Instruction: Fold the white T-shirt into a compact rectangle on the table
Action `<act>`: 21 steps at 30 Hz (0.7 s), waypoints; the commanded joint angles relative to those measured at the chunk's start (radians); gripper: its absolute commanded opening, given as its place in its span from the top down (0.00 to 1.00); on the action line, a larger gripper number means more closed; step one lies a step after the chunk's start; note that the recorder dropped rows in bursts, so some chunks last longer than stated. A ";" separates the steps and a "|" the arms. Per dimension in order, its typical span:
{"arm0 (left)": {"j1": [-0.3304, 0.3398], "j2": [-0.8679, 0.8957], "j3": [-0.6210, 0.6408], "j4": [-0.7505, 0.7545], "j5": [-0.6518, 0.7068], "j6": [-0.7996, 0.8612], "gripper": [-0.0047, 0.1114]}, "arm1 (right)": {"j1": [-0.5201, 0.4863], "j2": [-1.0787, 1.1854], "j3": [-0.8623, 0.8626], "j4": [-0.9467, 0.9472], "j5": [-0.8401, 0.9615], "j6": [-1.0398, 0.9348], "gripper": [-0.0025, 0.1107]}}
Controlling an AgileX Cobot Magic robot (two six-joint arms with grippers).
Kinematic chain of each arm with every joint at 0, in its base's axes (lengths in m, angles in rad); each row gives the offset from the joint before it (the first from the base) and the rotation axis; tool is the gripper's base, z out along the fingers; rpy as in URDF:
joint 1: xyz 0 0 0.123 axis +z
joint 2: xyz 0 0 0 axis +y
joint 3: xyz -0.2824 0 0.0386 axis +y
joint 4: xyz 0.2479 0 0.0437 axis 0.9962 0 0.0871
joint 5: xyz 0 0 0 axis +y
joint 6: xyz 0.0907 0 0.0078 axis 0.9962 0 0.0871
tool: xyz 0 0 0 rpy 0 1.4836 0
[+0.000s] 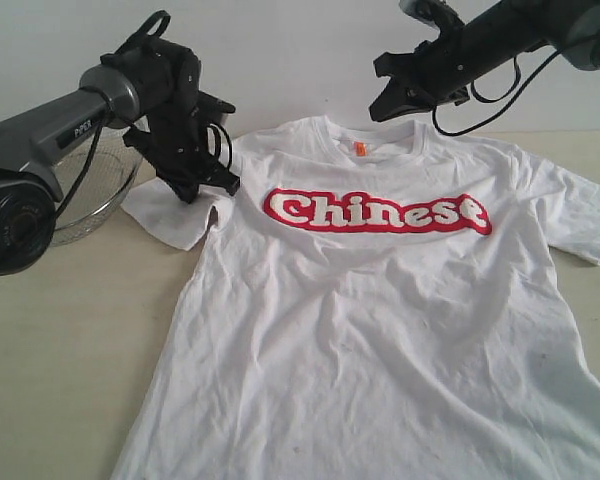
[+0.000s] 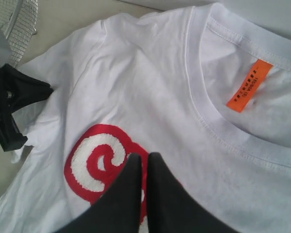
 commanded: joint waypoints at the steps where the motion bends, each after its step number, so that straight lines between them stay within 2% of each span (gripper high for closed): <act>1: -0.004 0.018 -0.001 0.053 0.003 -0.008 0.92 | 0.000 -0.007 -0.001 0.008 0.003 -0.008 0.98; 4: -0.001 0.018 -0.001 0.132 0.003 -0.033 0.92 | 0.000 -0.007 -0.001 0.008 0.003 -0.009 0.98; 11: 0.004 0.018 -0.001 0.163 0.003 -0.065 0.92 | 0.000 -0.007 -0.001 0.008 0.003 -0.009 0.98; 17: 0.004 -0.013 -0.001 0.041 -0.127 -0.092 0.92 | 0.000 -0.007 -0.001 0.008 0.003 -0.003 0.98; 21: 0.004 -0.063 -0.001 0.020 -0.190 -0.118 0.92 | 0.000 -0.007 -0.001 0.010 0.003 0.044 0.98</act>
